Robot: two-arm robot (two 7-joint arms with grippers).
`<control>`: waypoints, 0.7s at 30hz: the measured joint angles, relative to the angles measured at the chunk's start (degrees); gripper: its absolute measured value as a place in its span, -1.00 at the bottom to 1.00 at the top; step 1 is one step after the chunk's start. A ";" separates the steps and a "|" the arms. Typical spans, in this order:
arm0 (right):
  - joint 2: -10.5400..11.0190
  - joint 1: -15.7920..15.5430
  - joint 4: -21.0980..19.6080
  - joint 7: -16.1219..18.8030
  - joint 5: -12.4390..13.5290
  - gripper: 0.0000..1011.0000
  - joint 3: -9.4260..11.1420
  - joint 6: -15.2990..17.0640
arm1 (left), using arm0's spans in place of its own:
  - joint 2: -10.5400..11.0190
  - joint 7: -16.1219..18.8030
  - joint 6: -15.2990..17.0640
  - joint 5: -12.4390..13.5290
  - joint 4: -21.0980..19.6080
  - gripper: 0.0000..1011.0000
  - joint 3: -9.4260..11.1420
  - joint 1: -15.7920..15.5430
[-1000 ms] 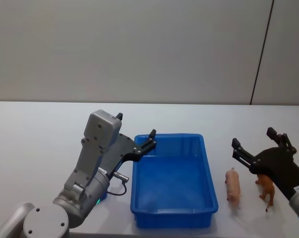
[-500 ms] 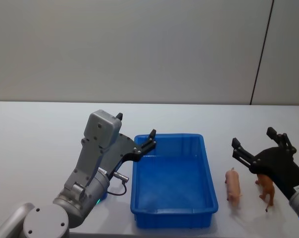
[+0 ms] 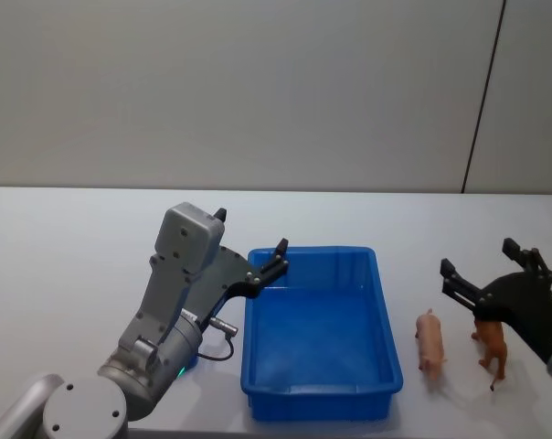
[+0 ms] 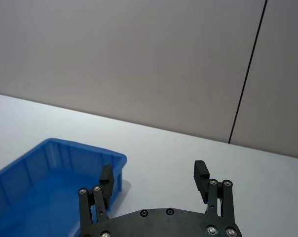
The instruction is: Pick up the two dolls from the table and place them into the box.
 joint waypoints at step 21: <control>2.57 1.69 5.71 2.22 -2.10 0.98 1.95 9.20 | 0.00 0.00 0.00 0.00 0.00 0.98 0.00 0.00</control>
